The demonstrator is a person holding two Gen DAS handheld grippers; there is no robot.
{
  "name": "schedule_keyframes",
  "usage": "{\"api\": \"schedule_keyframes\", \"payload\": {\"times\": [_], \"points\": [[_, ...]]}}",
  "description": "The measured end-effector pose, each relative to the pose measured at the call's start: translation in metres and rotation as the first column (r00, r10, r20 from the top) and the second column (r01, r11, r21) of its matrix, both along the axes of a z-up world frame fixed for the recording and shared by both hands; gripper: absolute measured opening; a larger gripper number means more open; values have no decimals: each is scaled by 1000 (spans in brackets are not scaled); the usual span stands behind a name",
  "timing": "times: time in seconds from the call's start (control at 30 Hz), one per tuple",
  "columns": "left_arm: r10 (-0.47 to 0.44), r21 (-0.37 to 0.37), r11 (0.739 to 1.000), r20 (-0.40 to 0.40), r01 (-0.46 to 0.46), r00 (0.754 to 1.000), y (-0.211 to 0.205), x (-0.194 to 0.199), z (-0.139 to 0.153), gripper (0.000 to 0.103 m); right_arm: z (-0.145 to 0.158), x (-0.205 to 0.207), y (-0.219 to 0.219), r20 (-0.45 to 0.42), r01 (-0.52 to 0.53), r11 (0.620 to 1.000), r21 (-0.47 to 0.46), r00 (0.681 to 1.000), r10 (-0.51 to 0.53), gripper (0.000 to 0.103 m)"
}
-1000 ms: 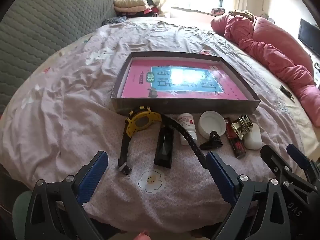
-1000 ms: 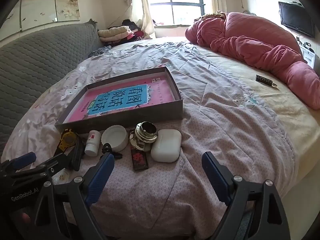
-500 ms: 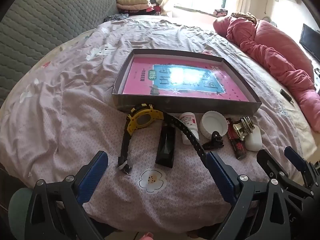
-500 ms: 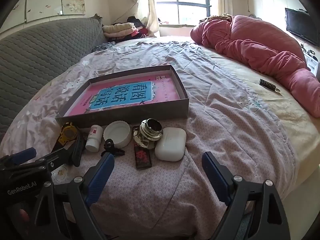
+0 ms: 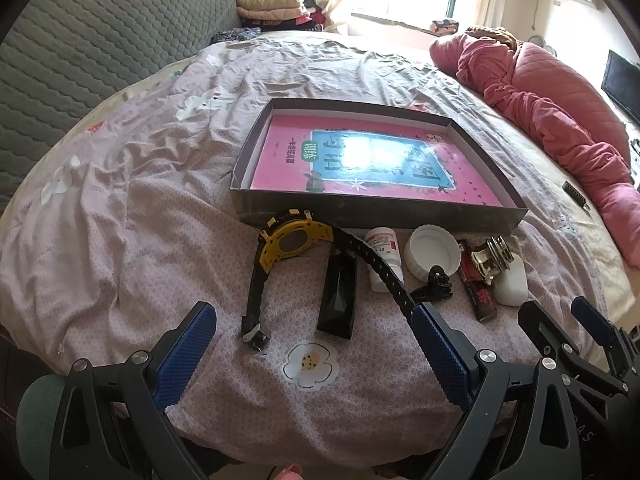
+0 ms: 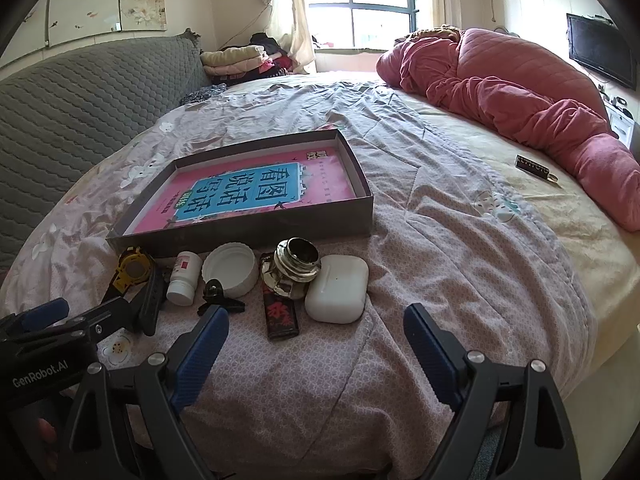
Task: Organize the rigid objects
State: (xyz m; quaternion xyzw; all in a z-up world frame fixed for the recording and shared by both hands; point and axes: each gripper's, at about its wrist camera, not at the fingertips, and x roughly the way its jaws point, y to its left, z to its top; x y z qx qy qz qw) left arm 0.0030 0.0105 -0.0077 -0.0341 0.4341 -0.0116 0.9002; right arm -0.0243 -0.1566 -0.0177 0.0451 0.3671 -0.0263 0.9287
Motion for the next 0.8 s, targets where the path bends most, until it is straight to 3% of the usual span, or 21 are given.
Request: {"api": "schedule_keyframes", "payload": {"times": [0.8], "points": [[1,0,1000,-2,-1,1000,1,2,-1,98,-1,1,-1,-4,12,1000,4,1000,-12,89]]}}
